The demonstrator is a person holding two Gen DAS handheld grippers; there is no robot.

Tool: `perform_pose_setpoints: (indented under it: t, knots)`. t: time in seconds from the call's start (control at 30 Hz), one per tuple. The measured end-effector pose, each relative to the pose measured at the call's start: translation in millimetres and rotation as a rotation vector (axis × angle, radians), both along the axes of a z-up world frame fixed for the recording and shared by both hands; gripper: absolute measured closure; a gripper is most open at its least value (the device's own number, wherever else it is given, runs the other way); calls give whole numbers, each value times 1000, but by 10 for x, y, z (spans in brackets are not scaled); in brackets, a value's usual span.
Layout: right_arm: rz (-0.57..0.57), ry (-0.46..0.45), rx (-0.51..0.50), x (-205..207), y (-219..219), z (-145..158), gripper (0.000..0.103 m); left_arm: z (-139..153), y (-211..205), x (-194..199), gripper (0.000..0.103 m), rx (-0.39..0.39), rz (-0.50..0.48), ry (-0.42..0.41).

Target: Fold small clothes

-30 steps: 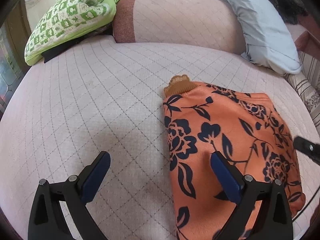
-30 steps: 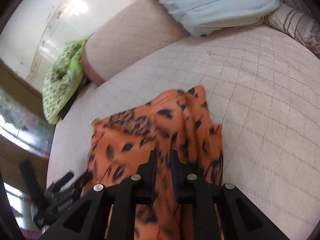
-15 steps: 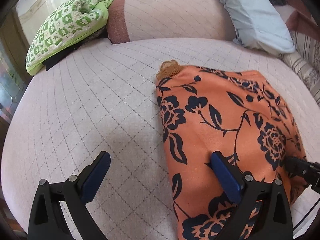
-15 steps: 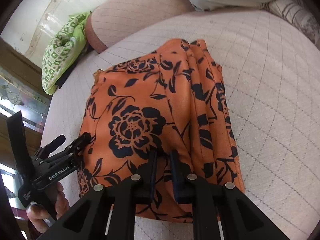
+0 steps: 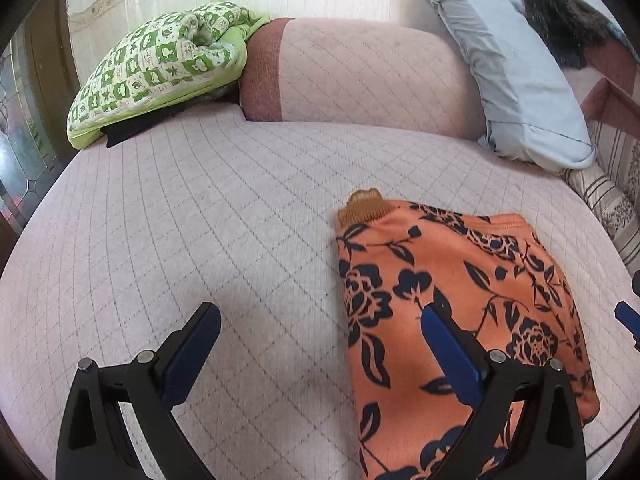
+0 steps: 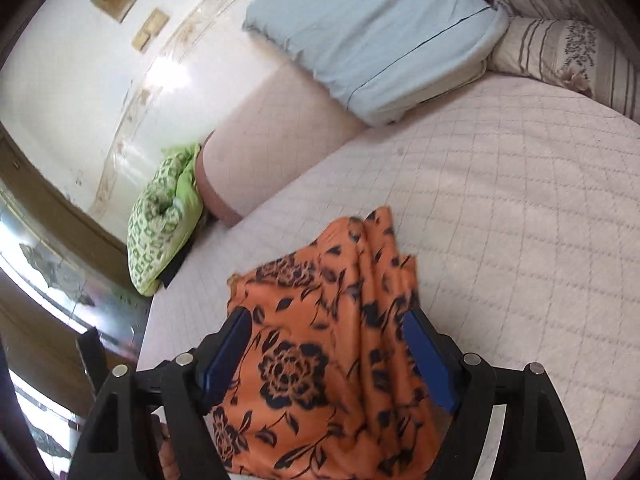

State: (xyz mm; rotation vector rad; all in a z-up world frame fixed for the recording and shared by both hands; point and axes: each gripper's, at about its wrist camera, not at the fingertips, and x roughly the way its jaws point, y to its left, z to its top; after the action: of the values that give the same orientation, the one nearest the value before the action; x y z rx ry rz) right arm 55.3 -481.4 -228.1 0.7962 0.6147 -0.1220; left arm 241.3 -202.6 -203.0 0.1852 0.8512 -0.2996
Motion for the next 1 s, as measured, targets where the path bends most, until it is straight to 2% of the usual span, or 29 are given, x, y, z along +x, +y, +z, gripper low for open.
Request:
perform_pose_setpoints:
  t: [0.63, 1.0]
  knots:
    - [-2, 115, 40, 4, -395, -304, 22, -148, -156, 28, 3, 21, -54, 30]
    - [25, 123, 50, 51, -362, -346, 22, -175, -150, 60, 3, 17, -51, 42]
